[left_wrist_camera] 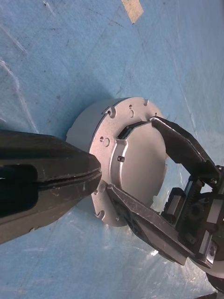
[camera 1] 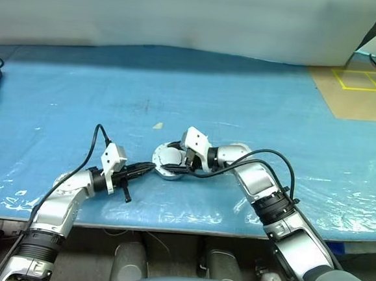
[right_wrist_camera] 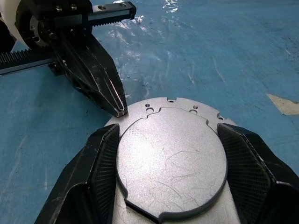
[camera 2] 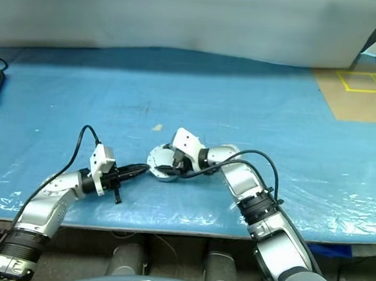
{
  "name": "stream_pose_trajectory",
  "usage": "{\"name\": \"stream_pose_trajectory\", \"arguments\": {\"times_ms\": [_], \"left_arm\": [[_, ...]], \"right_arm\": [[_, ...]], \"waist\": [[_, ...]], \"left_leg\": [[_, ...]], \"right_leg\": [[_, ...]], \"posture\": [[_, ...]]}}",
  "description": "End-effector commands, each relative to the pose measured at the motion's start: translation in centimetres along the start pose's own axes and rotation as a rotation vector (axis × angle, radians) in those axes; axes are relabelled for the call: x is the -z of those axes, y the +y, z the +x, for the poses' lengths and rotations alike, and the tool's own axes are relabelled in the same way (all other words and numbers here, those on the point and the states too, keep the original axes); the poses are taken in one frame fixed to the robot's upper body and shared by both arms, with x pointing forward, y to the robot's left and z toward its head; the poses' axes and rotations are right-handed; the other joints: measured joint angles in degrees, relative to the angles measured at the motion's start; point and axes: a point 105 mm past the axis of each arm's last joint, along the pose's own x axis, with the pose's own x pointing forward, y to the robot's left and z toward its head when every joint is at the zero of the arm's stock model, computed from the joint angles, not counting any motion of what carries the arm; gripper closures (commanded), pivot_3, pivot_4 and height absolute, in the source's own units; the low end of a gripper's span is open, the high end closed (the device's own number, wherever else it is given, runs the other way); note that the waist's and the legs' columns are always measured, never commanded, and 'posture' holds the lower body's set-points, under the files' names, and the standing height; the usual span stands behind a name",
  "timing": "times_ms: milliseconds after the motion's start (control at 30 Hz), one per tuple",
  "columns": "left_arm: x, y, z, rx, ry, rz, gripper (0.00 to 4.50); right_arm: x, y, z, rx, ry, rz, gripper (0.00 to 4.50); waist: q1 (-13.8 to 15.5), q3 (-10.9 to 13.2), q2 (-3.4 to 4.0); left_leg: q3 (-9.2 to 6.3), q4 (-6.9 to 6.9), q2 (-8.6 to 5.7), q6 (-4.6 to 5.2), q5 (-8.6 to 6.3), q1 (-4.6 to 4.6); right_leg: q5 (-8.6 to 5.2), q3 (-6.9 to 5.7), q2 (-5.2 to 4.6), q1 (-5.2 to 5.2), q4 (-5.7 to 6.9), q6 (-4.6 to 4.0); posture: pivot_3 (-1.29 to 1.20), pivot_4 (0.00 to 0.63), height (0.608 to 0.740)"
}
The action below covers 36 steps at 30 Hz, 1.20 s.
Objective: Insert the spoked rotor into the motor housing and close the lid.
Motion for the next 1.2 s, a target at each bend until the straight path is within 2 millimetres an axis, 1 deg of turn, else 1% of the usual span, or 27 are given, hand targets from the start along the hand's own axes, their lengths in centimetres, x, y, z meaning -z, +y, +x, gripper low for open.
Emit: {"name": "stream_pose_trajectory", "arguments": {"times_ms": [33,100,133,167,200,467,600,800,867,933,1067,1200], "left_arm": [[1.0,-0.2,-0.1,-0.007,0.035,-0.02,4.48],[1.1,-0.2,-0.1,-0.006,0.036,-0.022,4.5],[1.1,-0.3,-0.1,-0.005,0.037,-0.024,4.5],[1.2,-0.3,-0.2,-0.004,0.039,-0.026,4.5],[1.2,-0.3,-0.2,-0.001,0.041,-0.03,4.5],[1.4,-0.4,-0.2,0.005,0.046,-0.034,4.5],[1.4,-0.4,-0.2,0.007,0.048,-0.033,4.5],[1.4,-0.2,-0.2,0.007,0.045,-0.029,4.5],[1.3,0.0,-0.2,0.0,0.036,-0.02,4.5],[1.2,0.1,-0.1,-0.004,0.027,-0.01,4.5],[1.2,0.2,0.0,-0.008,0.021,-0.005,4.5],[1.5,0.3,-0.1,-0.014,0.02,-0.003,4.5]], "right_arm": [[1.4,0.8,-0.5,-0.041,0.037,0.057,1.54],[1.3,1.2,-0.6,-0.068,0.034,0.057,0.81],[1.2,1.4,-0.6,-0.079,0.03,0.051,0.58],[1.2,1.5,-0.7,-0.081,0.027,0.046,0.23],[1.0,1.5,-0.9,-0.082,0.019,0.037,0.01],[-0.5,1.3,-2.3,-0.105,-0.047,0.017,0.01],[-2.4,0.7,-3.6,-0.095,-0.149,0.084,0.01],[-3.4,-0.2,-4.7,-0.055,-0.213,0.147,0.01],[-3.2,-1.2,-5.3,0.004,-0.226,0.23,0.01],[-2.2,-1.7,-5.9,0.047,-0.216,0.332,0.01],[0.4,-2.3,-7.1,0.111,-0.167,0.513,0.01],[1.1,-2.3,-8.0,0.118,-0.174,0.65,0.01]], "waist": [[0.1,-0.1,0.04],[0.3,-0.2,0.07],[0.3,-0.2,0.06],[0.3,-0.3,0.06],[0.3,-0.3,0.07],[0.3,-0.3,0.08],[0.3,-0.3,0.08],[0.3,-0.3,0.08],[0.4,-0.3,0.08],[0.4,-0.3,0.08],[0.8,-0.3,0.08],[1.2,-0.3,0.09]], "left_leg": [[0.0,0.0,0.0,0.0,0.0,0.0],[0.0,0.0,0.0,0.0,0.0,0.0],[0.0,0.0,0.0,0.0,0.0,0.0],[0.0,0.0,0.01,0.0,0.0,0.0],[0.0,0.0,0.03,-0.01,0.01,0.0],[0.03,0.0,0.05,-0.01,0.01,-0.02],[0.04,0.0,0.05,-0.01,0.01,-0.12],[0.04,0.01,0.06,-0.01,0.01,-0.12],[0.04,0.01,0.05,-0.01,0.01,-0.13],[0.04,0.01,0.05,-0.01,0.01,-0.13],[0.04,0.02,0.05,-0.02,0.01,-0.13],[0.07,0.02,0.06,-0.02,0.02,-0.15]], "right_leg": [[0.0,0.0,0.0,0.02,0.0,0.0],[0.01,0.01,0.0,0.05,0.0,-0.01],[0.01,0.01,0.0,0.06,0.0,-0.02],[0.02,0.01,0.01,0.08,0.0,-0.03],[0.02,0.0,0.01,0.09,0.0,-0.03],[0.09,0.0,0.01,0.07,-0.04,-0.15],[0.14,0.0,0.01,-0.01,-0.04,-0.23],[0.14,0.0,0.01,-0.01,-0.03,-0.25],[0.14,0.0,0.01,-0.01,-0.03,-0.24],[0.14,-0.01,0.01,-0.02,-0.03,-0.24],[0.16,-0.01,0.02,-0.01,-0.03,-0.26],[0.16,0.01,0.02,-0.06,-0.04,-0.27]], "posture": [[0.0,0.15,0.74],[0.0,0.15,0.74],[0.0,0.15,0.74],[0.0,0.15,0.74],[0.0,0.15,0.74],[0.0,0.15,0.74],[0.0,0.15,0.74],[0.0,0.15,0.74],[0.0,0.15,0.74],[0.0,0.15,0.74],[0.0,0.15,0.74],[0.0,0.15,0.74]]}}
